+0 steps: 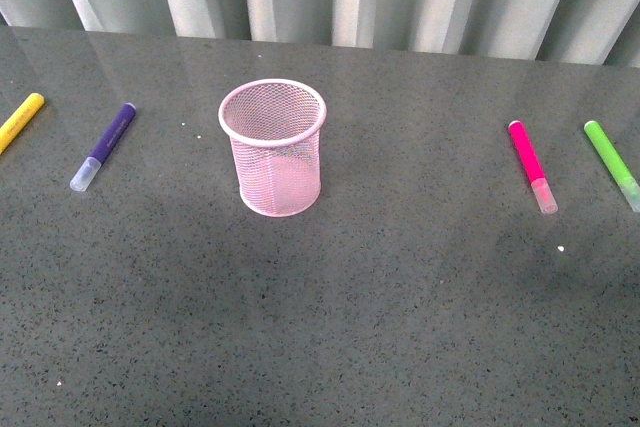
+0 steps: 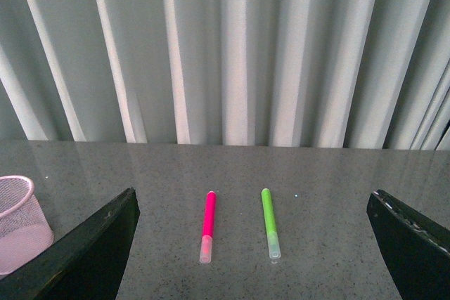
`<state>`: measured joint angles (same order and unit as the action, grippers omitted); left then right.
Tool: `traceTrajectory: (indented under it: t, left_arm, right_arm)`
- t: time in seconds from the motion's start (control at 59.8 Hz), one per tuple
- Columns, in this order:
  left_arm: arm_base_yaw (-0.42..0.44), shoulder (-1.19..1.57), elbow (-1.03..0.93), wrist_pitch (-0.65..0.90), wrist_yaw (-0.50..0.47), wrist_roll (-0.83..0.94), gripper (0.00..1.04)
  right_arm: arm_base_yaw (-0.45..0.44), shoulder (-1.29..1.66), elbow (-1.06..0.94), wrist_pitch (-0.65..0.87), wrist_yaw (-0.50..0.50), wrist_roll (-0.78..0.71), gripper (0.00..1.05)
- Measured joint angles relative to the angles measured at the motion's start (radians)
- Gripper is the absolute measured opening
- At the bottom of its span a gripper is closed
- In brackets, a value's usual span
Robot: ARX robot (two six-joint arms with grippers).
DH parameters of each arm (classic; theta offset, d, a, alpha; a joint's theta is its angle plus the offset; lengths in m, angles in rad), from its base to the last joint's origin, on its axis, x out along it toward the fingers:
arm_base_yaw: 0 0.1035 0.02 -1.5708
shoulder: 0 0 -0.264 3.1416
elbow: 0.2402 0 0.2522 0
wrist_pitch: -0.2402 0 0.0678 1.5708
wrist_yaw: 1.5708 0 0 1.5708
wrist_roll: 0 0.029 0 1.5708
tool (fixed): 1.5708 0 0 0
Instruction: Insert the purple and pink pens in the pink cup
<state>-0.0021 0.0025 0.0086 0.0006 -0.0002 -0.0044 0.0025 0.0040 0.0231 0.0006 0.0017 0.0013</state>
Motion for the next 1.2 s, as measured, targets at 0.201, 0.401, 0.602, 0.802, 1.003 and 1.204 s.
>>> traceTrajectory:
  t: [0.201, 0.401, 0.602, 0.802, 1.003, 1.204]
  left_arm:
    - [0.000, 0.000, 0.000, 0.000, 0.000, 0.000, 0.98]
    - [0.000, 0.000, 0.000, 0.000, 0.000, 0.000, 0.98]
    - [0.000, 0.000, 0.000, 0.000, 0.000, 0.000, 0.98]
    - [0.000, 0.000, 0.000, 0.000, 0.000, 0.000, 0.98]
    - [0.000, 0.000, 0.000, 0.000, 0.000, 0.000, 0.98]
    - [0.000, 0.000, 0.000, 0.000, 0.000, 0.000, 0.98]
  right_arm:
    - [0.000, 0.000, 0.000, 0.000, 0.000, 0.000, 0.98]
    - [0.000, 0.000, 0.000, 0.000, 0.000, 0.000, 0.98]
    - [0.000, 0.000, 0.000, 0.000, 0.000, 0.000, 0.98]
    - [0.000, 0.000, 0.000, 0.000, 0.000, 0.000, 0.98]
    - [0.000, 0.000, 0.000, 0.000, 0.000, 0.000, 0.98]
    - [0.000, 0.000, 0.000, 0.000, 0.000, 0.000, 0.98]
